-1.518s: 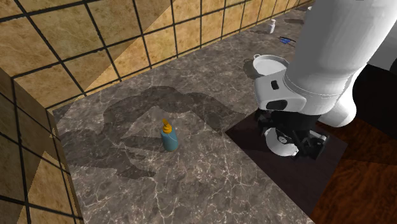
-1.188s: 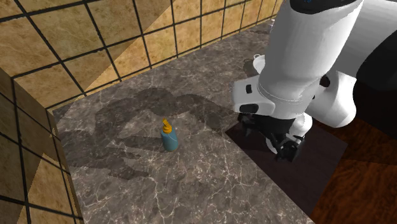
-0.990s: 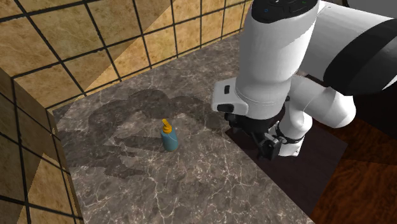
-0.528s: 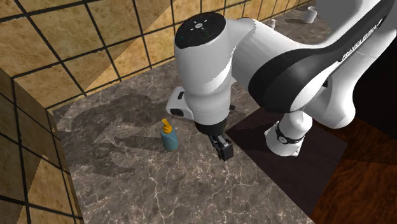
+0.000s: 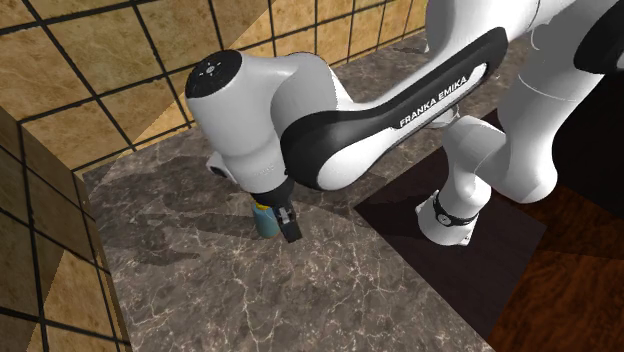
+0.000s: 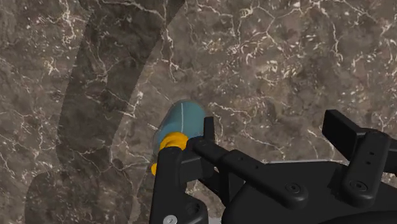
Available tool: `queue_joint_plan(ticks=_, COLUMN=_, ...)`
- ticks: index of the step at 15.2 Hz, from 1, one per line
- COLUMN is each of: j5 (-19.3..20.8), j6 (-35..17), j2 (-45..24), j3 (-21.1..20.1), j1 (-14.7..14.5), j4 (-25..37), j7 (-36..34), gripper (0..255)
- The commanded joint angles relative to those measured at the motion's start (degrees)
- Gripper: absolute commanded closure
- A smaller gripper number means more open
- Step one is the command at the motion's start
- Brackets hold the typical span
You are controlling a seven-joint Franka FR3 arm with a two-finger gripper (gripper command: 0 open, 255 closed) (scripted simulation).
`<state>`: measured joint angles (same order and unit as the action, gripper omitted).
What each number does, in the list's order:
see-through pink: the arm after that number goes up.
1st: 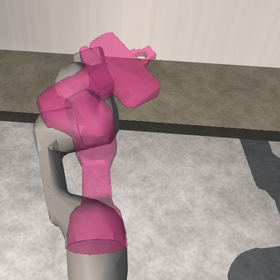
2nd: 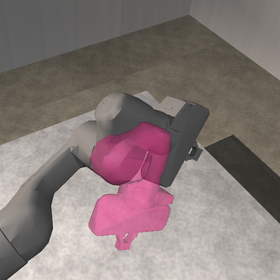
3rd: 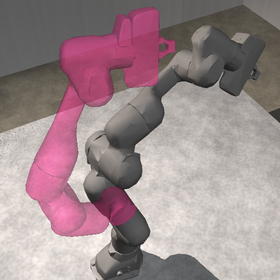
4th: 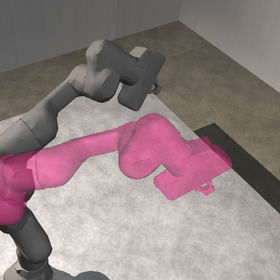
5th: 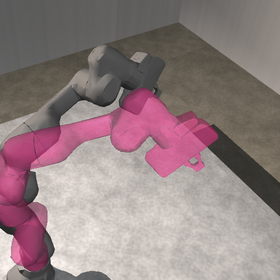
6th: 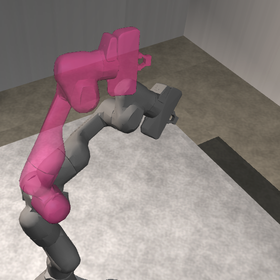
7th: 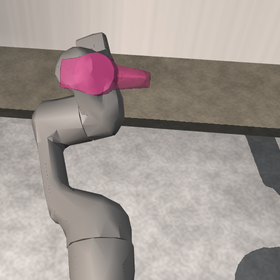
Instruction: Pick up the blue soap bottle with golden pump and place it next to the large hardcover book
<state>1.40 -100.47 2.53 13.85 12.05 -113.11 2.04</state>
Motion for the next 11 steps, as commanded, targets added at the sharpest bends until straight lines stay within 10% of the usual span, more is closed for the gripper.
queue_joint_plan(ticks=1, j5=-0.24, j6=0.46, j2=-3.84, j3=1.08, j1=1.01, j4=3.47, j7=0.21, gripper=0)
queue_joint_plan(ticks=11, j5=-2.06, j6=0.04, j2=-17.60, j3=4.35, j1=5.39, j4=13.90, j7=1.30, gripper=0)
